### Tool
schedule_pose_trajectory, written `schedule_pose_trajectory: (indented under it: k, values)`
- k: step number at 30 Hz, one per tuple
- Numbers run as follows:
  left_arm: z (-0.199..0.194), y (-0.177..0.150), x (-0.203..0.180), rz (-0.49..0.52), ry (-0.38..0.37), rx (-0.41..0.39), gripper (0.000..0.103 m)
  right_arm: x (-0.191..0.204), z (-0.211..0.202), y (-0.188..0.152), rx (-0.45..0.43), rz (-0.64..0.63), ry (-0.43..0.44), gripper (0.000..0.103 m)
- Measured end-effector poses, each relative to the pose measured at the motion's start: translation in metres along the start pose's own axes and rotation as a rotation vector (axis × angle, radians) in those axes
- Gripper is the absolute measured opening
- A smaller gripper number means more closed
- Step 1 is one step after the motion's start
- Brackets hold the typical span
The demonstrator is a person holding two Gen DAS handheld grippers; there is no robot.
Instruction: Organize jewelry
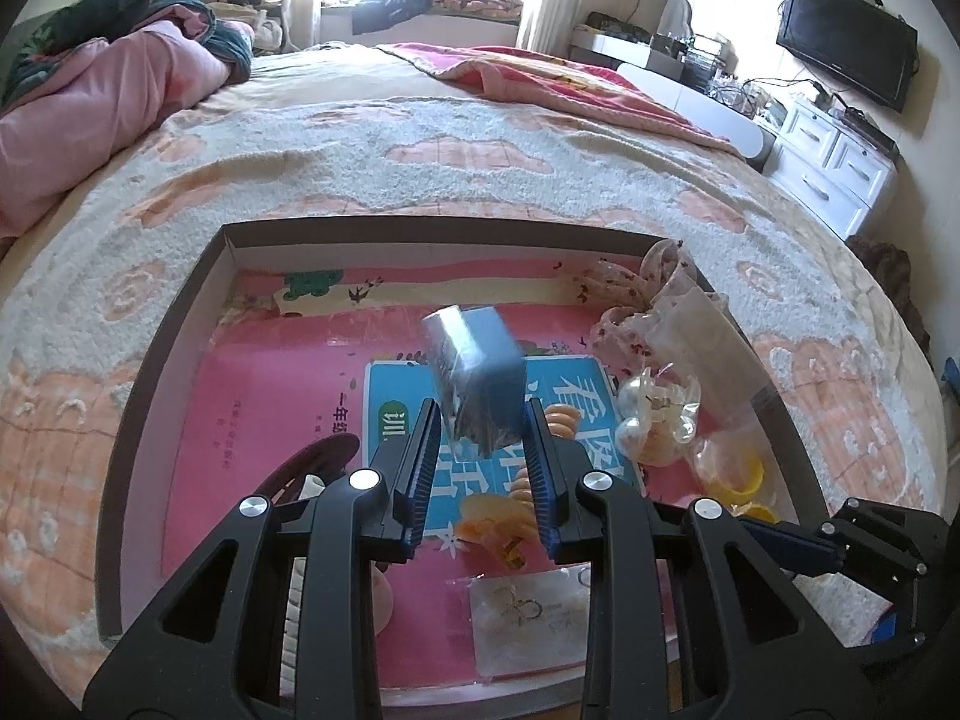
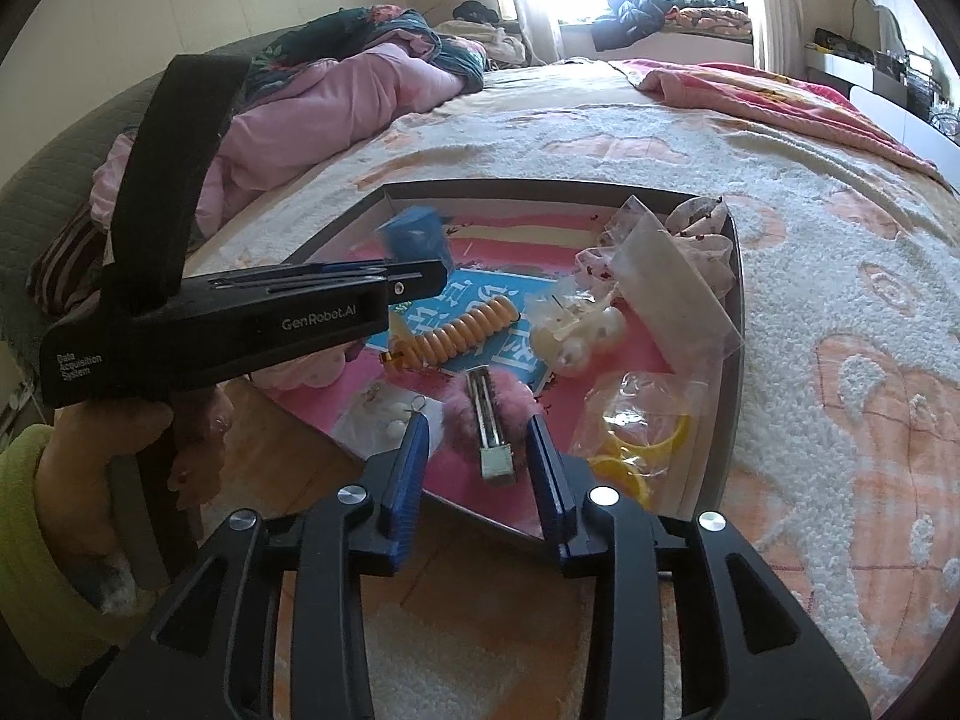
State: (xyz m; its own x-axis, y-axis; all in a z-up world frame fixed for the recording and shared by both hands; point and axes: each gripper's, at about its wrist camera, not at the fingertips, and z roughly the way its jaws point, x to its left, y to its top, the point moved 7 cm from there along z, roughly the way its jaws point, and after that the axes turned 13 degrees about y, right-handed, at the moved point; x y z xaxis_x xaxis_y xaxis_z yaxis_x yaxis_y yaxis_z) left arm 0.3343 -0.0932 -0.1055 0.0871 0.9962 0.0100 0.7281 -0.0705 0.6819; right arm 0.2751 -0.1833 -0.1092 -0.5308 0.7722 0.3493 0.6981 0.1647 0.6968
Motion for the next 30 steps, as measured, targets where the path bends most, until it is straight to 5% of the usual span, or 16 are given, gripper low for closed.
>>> schedule_pose_trajectory:
  k: [15,30]
  values:
    - [-0.011,-0.001,0.003,-0.013,0.011,-0.020,0.039,0.002,-0.015,0.002,-0.030,-0.022,-0.020,0.046]
    - [-0.054,0.003,0.023,-0.097,0.014,-0.082,0.075,0.014,-0.036,0.002,-0.095,-0.080,-0.082,0.077]
